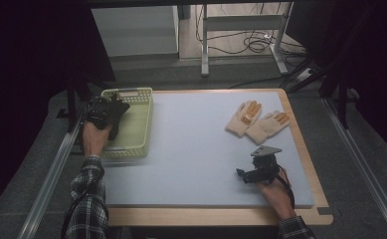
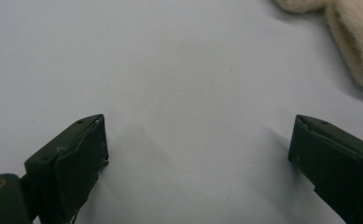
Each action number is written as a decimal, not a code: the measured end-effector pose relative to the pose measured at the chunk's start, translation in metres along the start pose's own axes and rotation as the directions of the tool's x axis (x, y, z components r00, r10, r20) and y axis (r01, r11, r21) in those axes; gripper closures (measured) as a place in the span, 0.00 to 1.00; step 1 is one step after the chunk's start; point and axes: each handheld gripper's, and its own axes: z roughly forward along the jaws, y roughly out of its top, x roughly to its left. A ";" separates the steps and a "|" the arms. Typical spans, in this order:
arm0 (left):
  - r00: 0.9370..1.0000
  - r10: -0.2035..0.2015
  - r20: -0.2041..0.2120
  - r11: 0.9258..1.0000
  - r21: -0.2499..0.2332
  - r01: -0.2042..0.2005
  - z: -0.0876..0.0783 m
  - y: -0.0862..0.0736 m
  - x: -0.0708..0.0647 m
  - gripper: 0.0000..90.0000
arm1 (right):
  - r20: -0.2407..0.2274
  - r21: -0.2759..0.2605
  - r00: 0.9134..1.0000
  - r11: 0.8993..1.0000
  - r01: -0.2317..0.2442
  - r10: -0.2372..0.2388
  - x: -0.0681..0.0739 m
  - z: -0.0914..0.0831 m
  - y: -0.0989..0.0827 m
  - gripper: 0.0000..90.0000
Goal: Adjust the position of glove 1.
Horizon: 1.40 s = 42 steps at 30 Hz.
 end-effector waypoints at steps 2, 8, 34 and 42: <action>1.000 0.004 0.003 1.000 0.003 -0.004 0.003 0.000 0.000 0.65 | 0.000 0.000 1.000 1.000 0.000 0.000 0.000 0.000 0.000 0.05; 1.000 0.016 -0.013 0.999 0.040 -0.016 0.009 -0.002 0.000 0.35 | 0.000 0.000 1.000 1.000 0.000 0.000 0.000 0.000 0.000 0.05; 0.991 -0.034 0.133 0.994 -0.098 0.047 -0.027 -0.015 0.013 0.08 | 0.001 0.001 1.000 1.000 0.001 -0.001 0.000 0.000 0.000 0.05; 0.983 -0.021 0.185 0.988 -0.144 0.048 -0.040 -0.020 0.012 0.06 | 0.001 0.001 1.000 1.000 0.001 -0.001 0.000 0.000 0.000 0.05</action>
